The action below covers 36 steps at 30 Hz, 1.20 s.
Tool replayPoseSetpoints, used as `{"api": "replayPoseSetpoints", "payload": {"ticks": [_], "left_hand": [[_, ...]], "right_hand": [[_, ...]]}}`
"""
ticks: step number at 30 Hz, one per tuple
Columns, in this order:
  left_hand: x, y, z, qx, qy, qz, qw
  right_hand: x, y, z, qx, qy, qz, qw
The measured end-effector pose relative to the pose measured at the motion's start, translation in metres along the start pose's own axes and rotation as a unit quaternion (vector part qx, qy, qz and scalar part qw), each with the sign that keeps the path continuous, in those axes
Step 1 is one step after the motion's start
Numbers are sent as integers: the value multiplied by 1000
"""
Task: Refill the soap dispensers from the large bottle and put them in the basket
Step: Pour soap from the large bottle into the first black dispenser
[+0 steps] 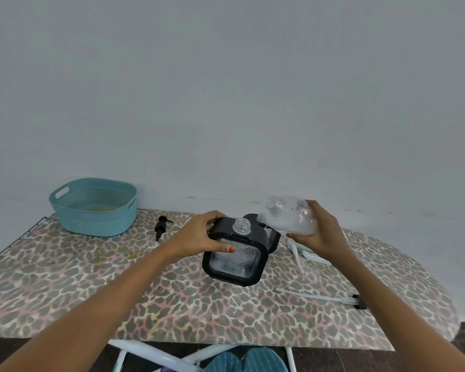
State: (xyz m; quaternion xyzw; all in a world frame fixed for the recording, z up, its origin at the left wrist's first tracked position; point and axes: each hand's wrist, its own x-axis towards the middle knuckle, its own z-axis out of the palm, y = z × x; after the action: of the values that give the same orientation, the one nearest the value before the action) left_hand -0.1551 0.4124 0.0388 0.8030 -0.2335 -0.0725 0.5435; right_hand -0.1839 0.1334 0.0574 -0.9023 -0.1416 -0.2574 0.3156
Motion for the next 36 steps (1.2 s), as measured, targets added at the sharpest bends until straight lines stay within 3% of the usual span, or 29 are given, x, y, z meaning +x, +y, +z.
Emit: {"api": "replayPoseSetpoints", "payload": {"ticks": [18,36], "left_hand": [[1,-3,7,-2,-14,2,1000],[1,-7,9,11,-33,8,999]], "right_hand": [[18,0,0,-175,2,-178,968],[25,9,5,-201,7,-250,947]]}}
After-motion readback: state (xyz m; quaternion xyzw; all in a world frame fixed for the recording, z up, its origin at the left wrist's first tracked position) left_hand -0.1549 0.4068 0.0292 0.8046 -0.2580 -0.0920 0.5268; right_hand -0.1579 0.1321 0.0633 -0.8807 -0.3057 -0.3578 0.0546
